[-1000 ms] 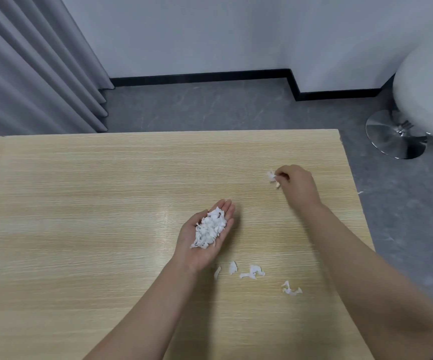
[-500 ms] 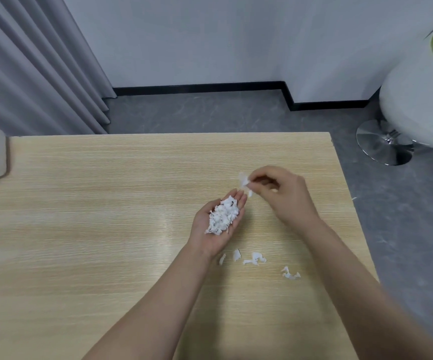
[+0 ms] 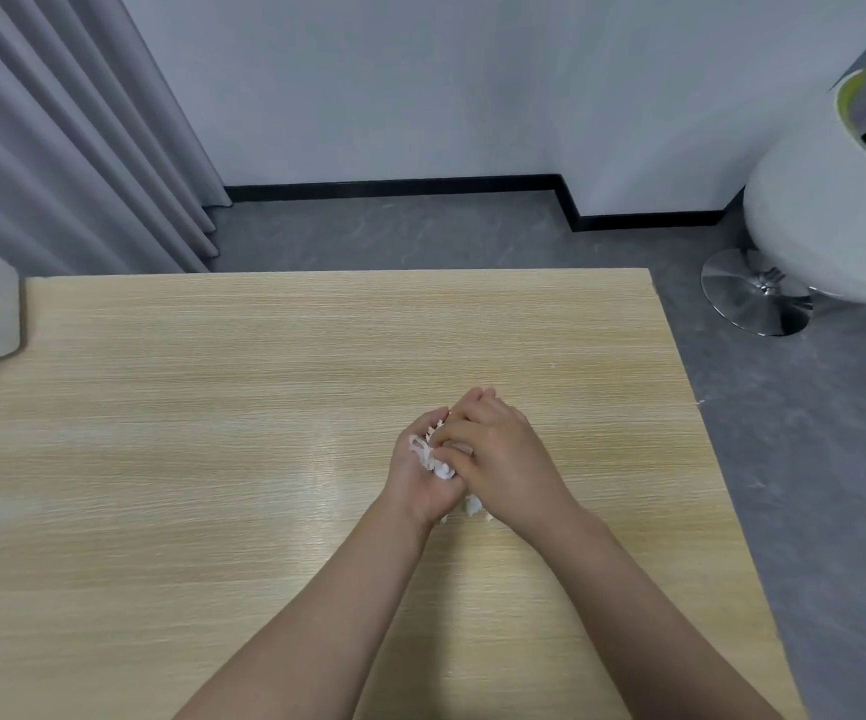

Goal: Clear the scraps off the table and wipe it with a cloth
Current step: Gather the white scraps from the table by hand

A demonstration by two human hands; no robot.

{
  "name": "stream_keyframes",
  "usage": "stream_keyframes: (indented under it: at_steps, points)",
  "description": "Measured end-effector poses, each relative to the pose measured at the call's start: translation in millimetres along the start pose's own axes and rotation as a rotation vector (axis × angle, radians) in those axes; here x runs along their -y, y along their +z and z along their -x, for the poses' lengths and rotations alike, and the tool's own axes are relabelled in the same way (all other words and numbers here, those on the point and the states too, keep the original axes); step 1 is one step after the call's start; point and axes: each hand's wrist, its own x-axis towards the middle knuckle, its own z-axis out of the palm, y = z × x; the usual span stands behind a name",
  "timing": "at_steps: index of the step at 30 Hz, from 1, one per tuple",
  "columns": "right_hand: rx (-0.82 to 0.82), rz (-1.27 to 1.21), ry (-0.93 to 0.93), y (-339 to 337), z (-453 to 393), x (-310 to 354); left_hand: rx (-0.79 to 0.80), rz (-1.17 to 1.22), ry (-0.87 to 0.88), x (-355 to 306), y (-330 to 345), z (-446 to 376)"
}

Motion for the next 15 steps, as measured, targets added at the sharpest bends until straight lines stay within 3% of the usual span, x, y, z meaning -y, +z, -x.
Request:
stream_keyframes:
  at_steps: [4, 7, 11, 15]
  points:
    - [-0.056, -0.200, 0.082, -12.8, -0.1, -9.9, -0.003, 0.002, 0.100, 2.0, 4.3, 0.9]
    - [-0.143, -0.299, 0.159, -24.3, -5.1, -25.8, 0.031, 0.040, 0.078, -0.6, 4.6, -4.1]
    - [-0.266, -0.208, 0.311, -27.5, -22.9, -72.2, 0.027, 0.037, 0.052, -4.6, 2.3, -12.0]
    - [-0.219, -0.037, 0.526, -26.8, -44.5, -130.5, 0.058, 0.038, 0.054, -6.2, 0.8, -18.1]
